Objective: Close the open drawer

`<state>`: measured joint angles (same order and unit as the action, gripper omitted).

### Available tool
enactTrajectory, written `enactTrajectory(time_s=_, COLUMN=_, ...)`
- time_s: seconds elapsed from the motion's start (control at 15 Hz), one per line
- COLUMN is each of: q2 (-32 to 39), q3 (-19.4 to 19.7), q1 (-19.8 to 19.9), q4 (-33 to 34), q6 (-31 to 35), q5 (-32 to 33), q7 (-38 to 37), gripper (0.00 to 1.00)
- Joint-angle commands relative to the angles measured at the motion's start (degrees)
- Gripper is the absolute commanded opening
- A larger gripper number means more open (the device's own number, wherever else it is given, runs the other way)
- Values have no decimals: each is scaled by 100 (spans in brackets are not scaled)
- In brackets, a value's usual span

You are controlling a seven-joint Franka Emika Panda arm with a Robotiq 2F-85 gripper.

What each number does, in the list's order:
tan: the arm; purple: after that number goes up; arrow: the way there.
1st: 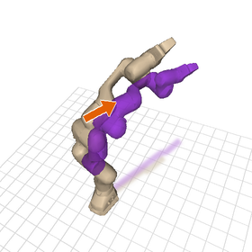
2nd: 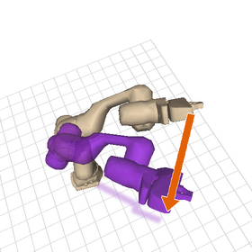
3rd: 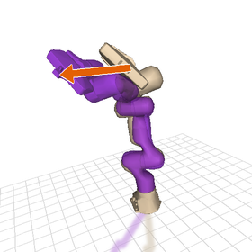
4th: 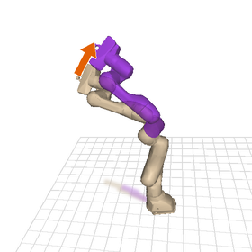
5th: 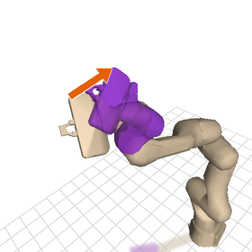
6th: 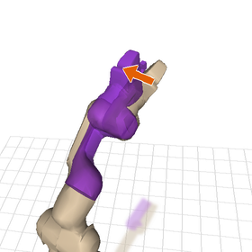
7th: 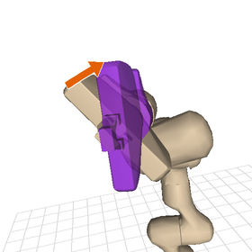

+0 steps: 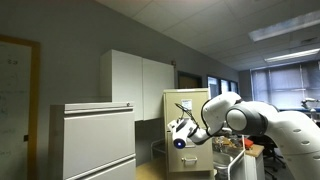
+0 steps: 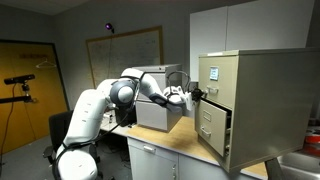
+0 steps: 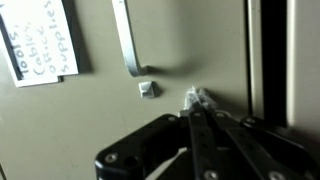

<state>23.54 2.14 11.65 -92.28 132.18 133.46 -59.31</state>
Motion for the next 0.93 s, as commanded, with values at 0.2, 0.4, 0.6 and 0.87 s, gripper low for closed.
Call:
enactTrajectory(time_s=0.2, q2=-633, q3=-314, q1=-265, q4=-826, q6=-164, q5=-1145, q7=398, gripper=0)
enactTrajectory(time_s=0.4, q2=-690, q3=-305, q1=-253, q4=-870, q6=-169, q5=-1147, q7=397, gripper=0)
enactTrajectory(time_s=0.6, q2=-718, q3=-267, q1=-274, q4=-908, q6=-143, q5=-1115, q7=355, gripper=0)
enactTrajectory(time_s=0.87, q2=-684, q3=-235, q1=-297, q4=-999, q6=-114, q5=-1049, q7=332, gripper=0)
